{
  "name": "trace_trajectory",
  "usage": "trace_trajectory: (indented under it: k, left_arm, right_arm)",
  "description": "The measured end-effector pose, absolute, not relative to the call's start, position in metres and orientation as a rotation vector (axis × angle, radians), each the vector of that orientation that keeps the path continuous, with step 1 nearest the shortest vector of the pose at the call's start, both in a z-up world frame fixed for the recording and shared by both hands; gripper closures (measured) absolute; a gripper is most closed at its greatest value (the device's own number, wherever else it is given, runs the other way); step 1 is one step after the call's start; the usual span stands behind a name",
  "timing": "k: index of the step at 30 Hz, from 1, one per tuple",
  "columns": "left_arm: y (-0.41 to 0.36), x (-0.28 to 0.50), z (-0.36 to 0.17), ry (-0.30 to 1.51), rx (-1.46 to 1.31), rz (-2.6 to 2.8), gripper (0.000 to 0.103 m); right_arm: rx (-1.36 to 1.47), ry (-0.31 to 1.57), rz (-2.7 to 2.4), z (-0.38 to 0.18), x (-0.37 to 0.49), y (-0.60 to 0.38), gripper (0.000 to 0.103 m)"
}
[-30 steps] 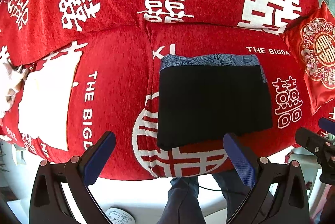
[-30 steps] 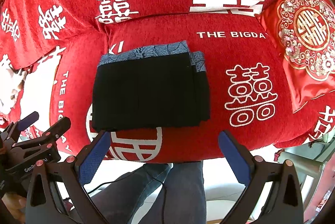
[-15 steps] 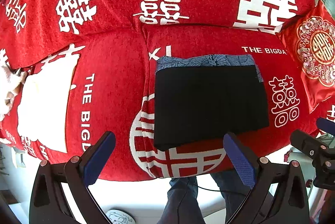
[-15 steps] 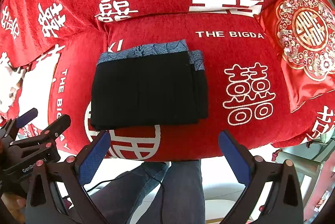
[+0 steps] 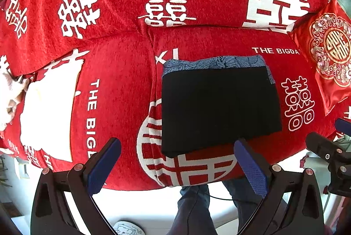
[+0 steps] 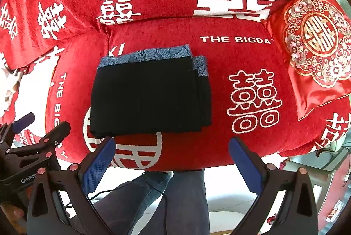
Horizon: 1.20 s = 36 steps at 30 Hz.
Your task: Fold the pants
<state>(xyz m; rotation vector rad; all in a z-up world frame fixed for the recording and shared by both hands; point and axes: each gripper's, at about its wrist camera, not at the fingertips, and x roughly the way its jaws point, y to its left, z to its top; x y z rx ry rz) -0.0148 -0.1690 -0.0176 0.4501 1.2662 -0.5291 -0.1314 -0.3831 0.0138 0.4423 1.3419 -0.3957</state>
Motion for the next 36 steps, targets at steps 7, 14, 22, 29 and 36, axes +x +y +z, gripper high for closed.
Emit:
trace_trajectory:
  k: [7,14,22,29,36]
  left_arm:
    - [-0.167,-0.019,-0.015,1.251,0.467,-0.541,0.000]
    - [-0.166,-0.020,-0.014,1.253,0.463,-0.537,0.000]
    - [-0.167,-0.022,-0.007,1.228,0.438,-0.555,0.000]
    - [-0.167,-0.020,-0.007,1.231,0.429,-0.549,0.000]
    - [-0.163,-0.019,-0.007,1.224,0.414,-0.540,0.000]
  right_arm:
    - [0.430,1.336,-0.400,0.015,-0.133,-0.382,0.000]
    - [0.426,1.336,-0.400,0.016,-0.135,-0.381,0.000]
    - [0.425,1.335,-0.397,0.015,-0.136,-0.379,0.000]
    - [0.426,1.337,-0.394,0.015,-0.135,-0.377,0.000]
    - [0.429,1.343,-0.392,0.013,-0.135,-0.374,0.000]
